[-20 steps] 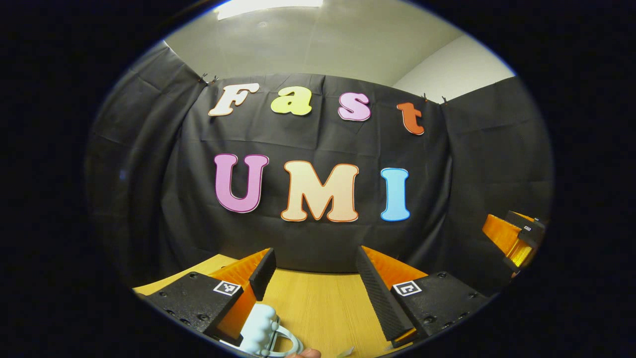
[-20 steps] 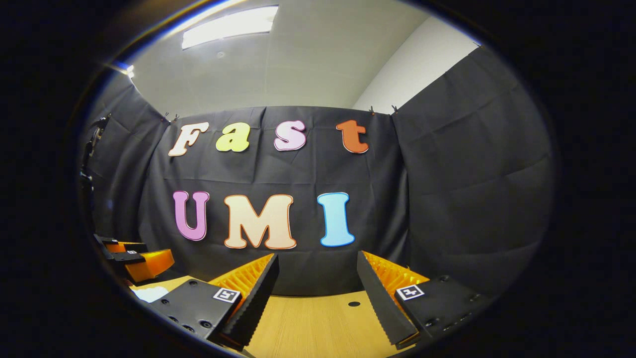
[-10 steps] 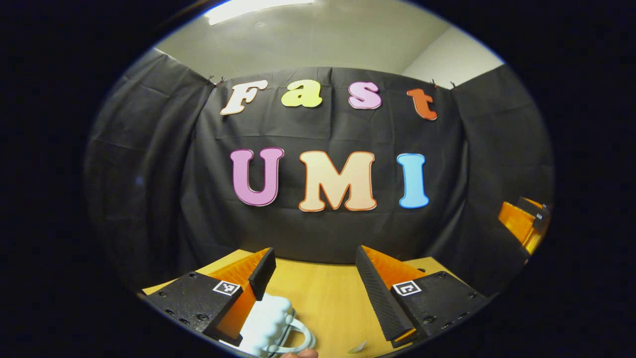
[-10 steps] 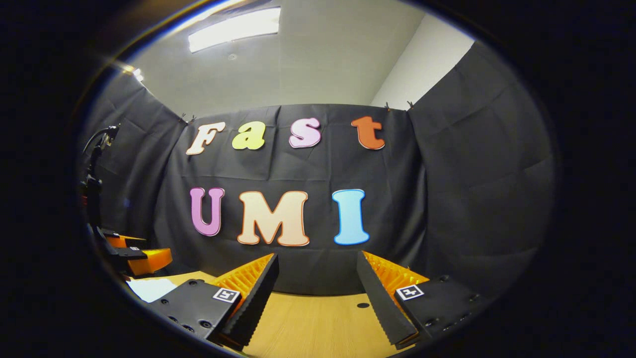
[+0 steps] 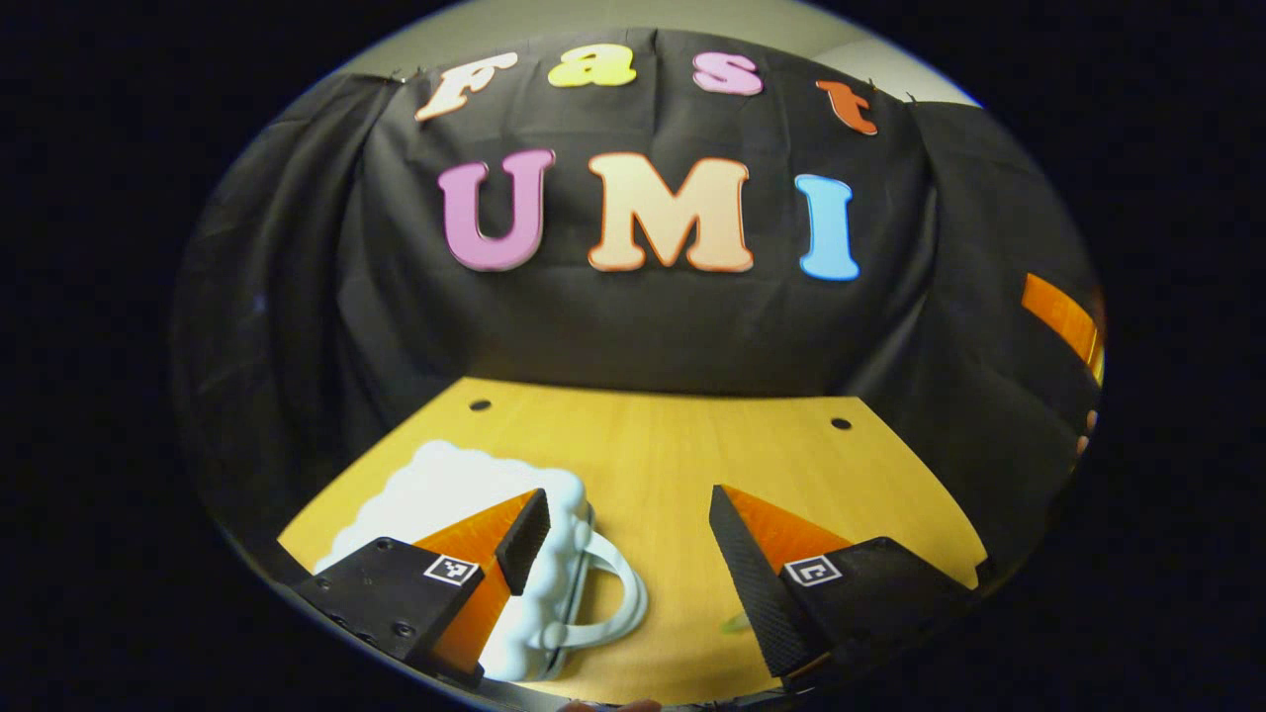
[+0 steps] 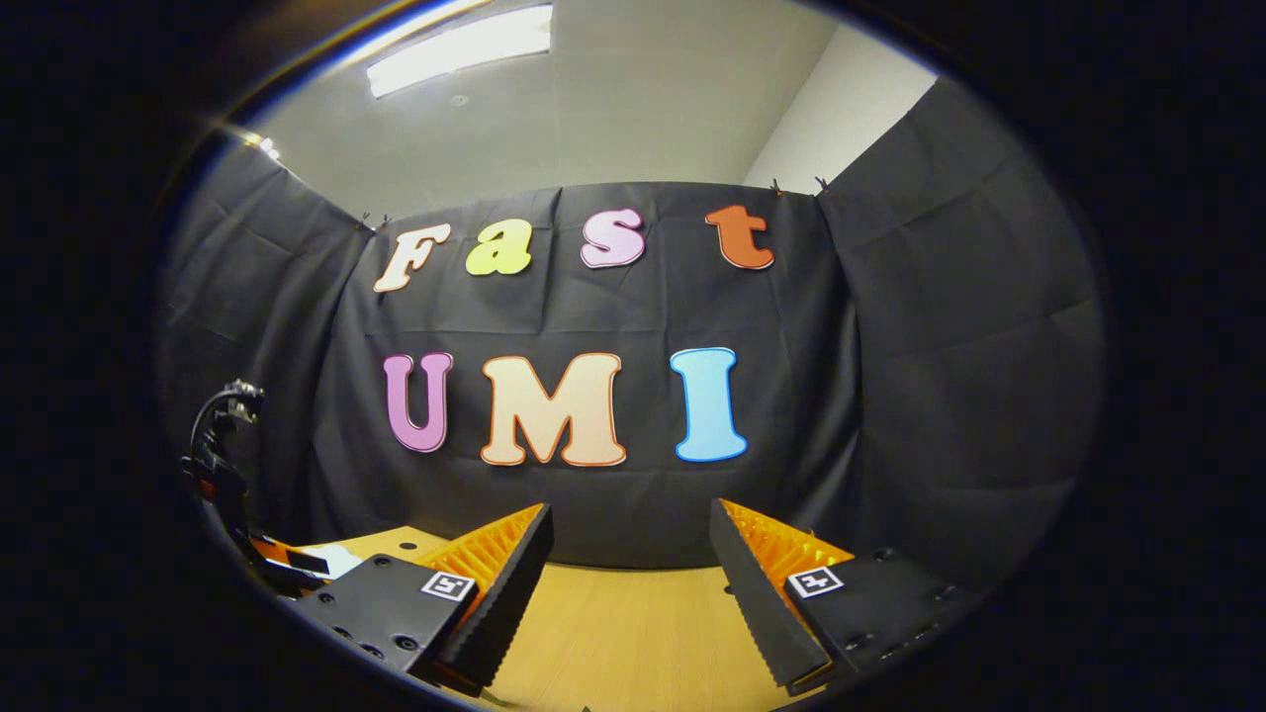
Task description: First open the suitcase, pack the skin care products into it, and then close the suitcase.
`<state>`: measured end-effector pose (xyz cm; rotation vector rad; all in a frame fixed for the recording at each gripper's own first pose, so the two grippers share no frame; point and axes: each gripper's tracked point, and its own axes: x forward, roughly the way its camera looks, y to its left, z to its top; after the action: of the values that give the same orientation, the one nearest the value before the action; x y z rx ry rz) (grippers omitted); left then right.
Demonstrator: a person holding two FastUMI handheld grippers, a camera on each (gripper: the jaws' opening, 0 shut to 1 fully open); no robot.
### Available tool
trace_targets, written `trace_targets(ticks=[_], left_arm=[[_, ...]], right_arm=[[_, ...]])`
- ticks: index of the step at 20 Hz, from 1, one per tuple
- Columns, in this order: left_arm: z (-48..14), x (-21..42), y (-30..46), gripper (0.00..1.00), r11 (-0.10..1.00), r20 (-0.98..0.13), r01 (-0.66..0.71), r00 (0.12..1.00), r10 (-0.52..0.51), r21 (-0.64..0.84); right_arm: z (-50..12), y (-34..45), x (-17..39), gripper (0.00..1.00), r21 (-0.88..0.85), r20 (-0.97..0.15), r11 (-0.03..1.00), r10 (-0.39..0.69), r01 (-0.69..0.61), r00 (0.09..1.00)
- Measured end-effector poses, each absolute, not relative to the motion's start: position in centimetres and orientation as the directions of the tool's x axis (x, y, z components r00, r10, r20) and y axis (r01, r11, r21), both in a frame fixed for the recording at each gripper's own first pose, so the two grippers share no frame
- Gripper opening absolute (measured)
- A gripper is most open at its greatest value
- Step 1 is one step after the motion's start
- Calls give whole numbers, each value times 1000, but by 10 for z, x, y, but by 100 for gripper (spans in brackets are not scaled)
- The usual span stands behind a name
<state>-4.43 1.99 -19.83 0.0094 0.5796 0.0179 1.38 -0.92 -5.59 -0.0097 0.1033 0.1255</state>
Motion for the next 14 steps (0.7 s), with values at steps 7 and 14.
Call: trace_targets(ticks=[7,14], left_arm=[[-275,-53,22,93,999,-724,33,690,1,32],[-321,-60,29,90,999,-835,33,549,16,41]], right_arm=[[-60,-21,7,100,-80,-153,994,60,-73,986],[-66,-19,6,98,-189,-194,980,28,-65,981]])
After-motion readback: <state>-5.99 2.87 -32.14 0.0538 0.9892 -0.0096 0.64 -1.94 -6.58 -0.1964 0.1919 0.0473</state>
